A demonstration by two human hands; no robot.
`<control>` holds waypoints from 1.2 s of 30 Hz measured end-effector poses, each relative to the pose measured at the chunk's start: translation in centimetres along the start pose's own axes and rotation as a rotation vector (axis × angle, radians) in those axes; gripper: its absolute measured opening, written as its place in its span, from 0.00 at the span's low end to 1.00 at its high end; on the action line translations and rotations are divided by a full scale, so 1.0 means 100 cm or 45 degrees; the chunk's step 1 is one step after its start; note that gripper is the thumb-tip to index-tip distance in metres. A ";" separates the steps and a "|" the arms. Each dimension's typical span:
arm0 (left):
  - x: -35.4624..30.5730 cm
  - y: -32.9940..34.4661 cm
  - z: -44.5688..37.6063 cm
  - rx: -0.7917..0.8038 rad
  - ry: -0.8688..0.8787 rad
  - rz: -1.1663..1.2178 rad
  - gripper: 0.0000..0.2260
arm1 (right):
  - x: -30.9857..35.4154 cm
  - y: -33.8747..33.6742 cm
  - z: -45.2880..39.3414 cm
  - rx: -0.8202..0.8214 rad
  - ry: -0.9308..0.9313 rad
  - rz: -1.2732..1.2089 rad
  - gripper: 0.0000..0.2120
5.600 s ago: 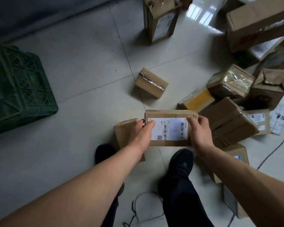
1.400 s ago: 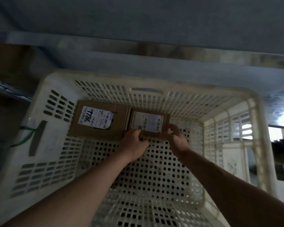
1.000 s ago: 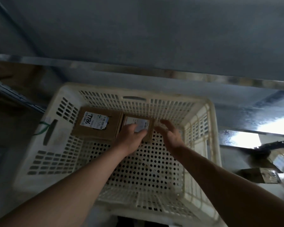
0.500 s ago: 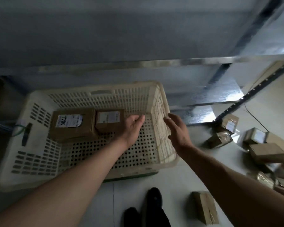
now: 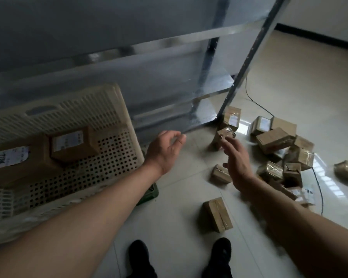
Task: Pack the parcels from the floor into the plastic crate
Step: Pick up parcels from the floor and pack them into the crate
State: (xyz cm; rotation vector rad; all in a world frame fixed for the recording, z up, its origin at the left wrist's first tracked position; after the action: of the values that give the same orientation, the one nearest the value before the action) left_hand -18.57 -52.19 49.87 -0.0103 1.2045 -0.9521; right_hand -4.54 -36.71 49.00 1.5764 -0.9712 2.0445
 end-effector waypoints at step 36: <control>0.359 0.570 -0.177 0.704 -0.598 -0.717 0.30 | -0.696 -0.064 0.035 -0.316 1.214 -0.095 0.27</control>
State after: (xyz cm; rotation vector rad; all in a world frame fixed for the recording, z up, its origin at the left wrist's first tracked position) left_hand 3.82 -30.55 -12.42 -0.1310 0.4749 -1.6472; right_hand 22.90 -27.10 -14.65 0.3782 -0.7112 2.1301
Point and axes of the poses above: each hand's wrist, its own z-axis away from the middle knuckle, its own y-axis out of the palm, x = y × z, the point moved 3 cm from there along -z, towards the middle knuckle, and after that the axes turned 15 degrees about -y, right-handed, at the moved point
